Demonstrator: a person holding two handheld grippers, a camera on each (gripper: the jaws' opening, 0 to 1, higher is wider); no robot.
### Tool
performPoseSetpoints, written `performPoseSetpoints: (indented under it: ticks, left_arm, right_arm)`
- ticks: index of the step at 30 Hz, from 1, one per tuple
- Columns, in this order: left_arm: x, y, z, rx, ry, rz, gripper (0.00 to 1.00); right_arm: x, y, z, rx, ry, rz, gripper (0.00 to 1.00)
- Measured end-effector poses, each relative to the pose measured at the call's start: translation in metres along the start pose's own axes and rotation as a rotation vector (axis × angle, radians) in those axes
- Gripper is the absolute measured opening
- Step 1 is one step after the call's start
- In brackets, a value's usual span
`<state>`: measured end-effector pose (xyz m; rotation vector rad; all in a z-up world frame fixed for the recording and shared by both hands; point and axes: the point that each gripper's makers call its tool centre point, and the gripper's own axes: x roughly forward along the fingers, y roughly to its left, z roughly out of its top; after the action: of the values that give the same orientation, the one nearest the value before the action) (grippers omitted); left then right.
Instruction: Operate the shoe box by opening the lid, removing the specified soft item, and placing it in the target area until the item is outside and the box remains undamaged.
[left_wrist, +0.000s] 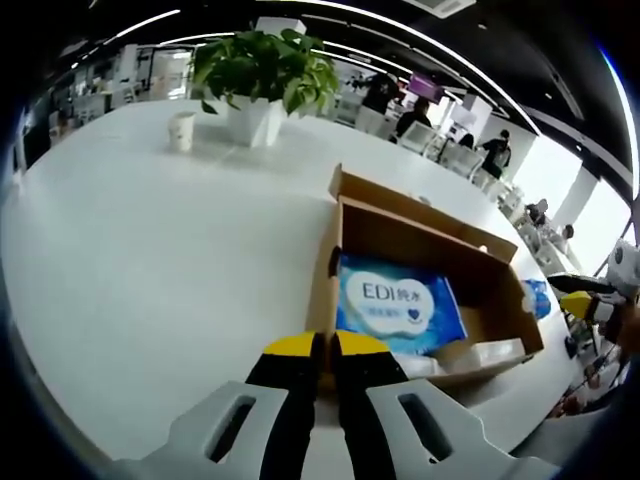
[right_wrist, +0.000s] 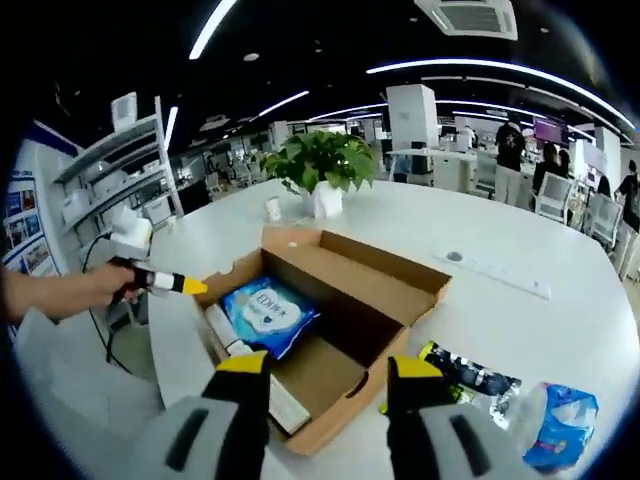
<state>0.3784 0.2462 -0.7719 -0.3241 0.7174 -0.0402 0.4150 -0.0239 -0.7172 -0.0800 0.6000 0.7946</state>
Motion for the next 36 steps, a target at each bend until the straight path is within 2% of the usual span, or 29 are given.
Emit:
performPoseSetpoints:
  ticks: [9,15,23,27,36]
  left_arm:
    - [0.000,0.001,0.000,0.010,-0.003,0.011,0.03]
    - [0.000,0.001,0.000,0.016,-0.001,0.014,0.03]
    - [0.000,0.001,0.000,0.007,-0.001,0.012,0.03]
    - [0.000,0.001,0.000,0.020,-0.003,0.018,0.03]
    - [0.002,0.002,0.000,0.033,0.001,0.021,0.03]
  right_arm:
    - [0.029,0.012,-0.007,0.045,0.056,0.021,0.40]
    - [0.050,0.020,-0.006,0.054,0.085,0.022,0.41]
    - [0.077,0.023,0.000,0.115,0.104,0.025,0.40]
    - [0.089,0.024,-0.006,0.161,0.136,0.025,0.40]
    - [0.115,0.030,-0.016,0.190,0.168,0.028,0.41]
